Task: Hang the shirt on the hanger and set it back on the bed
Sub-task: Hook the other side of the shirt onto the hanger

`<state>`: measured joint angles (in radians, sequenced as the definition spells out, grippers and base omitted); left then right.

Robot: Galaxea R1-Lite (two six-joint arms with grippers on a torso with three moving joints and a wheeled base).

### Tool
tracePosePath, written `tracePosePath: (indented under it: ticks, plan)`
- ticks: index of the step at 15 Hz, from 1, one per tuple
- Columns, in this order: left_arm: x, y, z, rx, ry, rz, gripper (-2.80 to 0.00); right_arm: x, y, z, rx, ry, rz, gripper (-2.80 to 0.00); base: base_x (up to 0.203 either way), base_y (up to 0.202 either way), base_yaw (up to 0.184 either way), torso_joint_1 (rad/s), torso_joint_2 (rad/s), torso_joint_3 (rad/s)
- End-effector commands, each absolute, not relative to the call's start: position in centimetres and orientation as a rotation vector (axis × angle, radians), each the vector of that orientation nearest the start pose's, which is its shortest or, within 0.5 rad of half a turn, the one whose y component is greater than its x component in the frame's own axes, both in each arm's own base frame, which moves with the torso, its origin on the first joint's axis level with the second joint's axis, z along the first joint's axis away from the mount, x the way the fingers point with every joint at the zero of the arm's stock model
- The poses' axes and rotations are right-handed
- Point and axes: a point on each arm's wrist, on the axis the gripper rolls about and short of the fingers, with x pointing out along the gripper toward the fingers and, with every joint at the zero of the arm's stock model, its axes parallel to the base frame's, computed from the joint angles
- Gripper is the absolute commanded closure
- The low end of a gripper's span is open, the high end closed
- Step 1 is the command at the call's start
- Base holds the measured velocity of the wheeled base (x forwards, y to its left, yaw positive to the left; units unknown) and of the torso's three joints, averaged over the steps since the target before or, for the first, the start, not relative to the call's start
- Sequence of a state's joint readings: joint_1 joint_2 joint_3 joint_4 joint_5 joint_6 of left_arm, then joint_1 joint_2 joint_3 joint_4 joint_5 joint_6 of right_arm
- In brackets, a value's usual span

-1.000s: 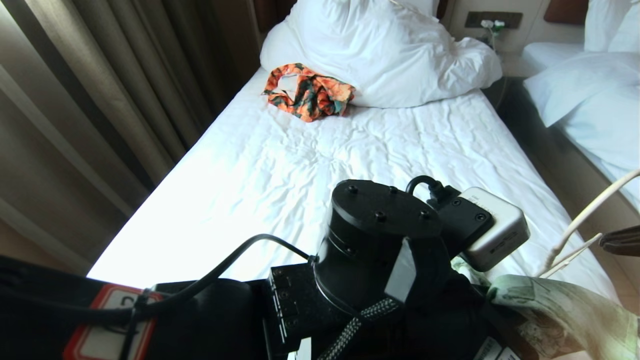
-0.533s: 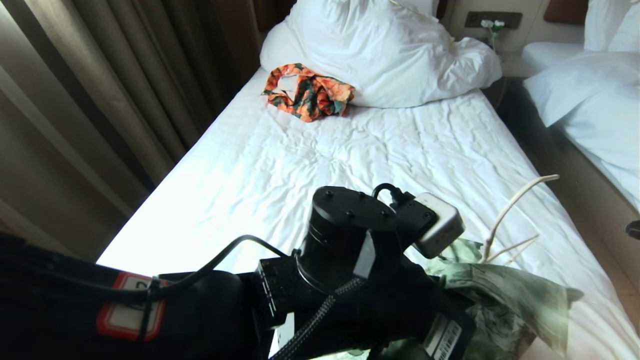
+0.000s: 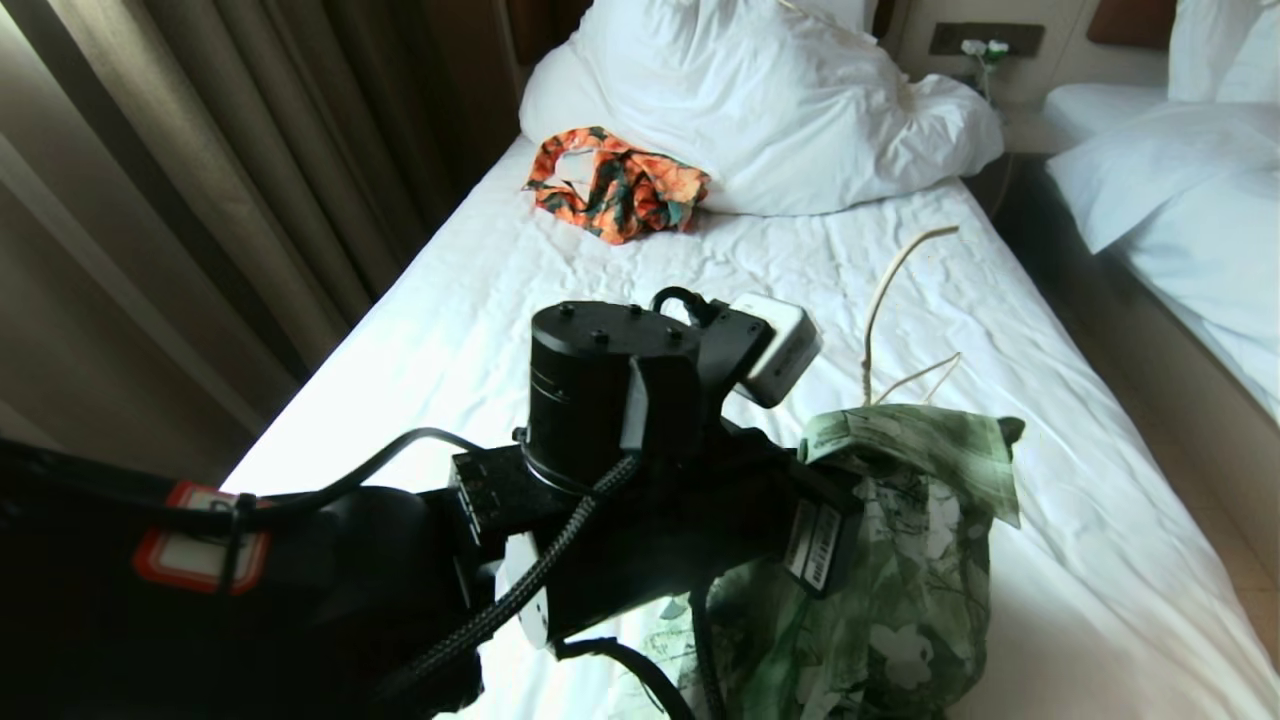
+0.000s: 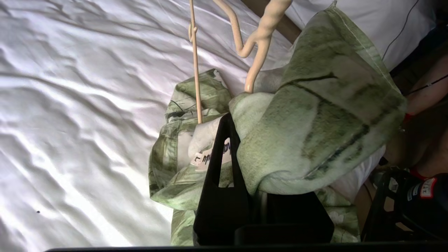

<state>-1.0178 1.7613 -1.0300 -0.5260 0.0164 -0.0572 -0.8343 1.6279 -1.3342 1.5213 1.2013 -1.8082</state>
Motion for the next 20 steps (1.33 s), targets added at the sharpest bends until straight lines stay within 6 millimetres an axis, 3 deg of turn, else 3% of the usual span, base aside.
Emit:
tracePosePath:
  ticks: [1,5,11,15,20]
  plan:
    - [17.9,-27.9,22.0,0.045,0.204,-0.974,0.00,12.7,-11.0,23.4,-0.119,0.337,0.818,0.00,0.000,0.000,0.000,0.000,0.00,0.000]
    - [18.1,-27.7,22.2,0.039,0.192,-0.954,0.00,11.2,-9.3,24.3,-0.181,0.315,0.805,0.00,0.000,0.000,0.000,0.000,0.00,0.000]
    - [18.2,-27.1,23.7,0.015,0.152,-0.944,0.00,9.8,-9.9,25.4,-0.183,0.310,0.684,0.00,0.000,0.000,0.000,0.000,0.00,0.000]
    - [18.3,-27.2,24.0,0.009,0.140,-0.943,0.00,9.9,-12.1,24.8,-0.086,0.334,0.608,0.00,0.000,0.000,0.000,0.000,0.00,0.000]
    - [18.3,-27.2,24.0,0.008,0.139,-0.938,0.00,10.3,-15.2,25.0,-0.037,0.238,0.517,0.00,0.000,0.000,0.000,0.000,0.00,0.000]
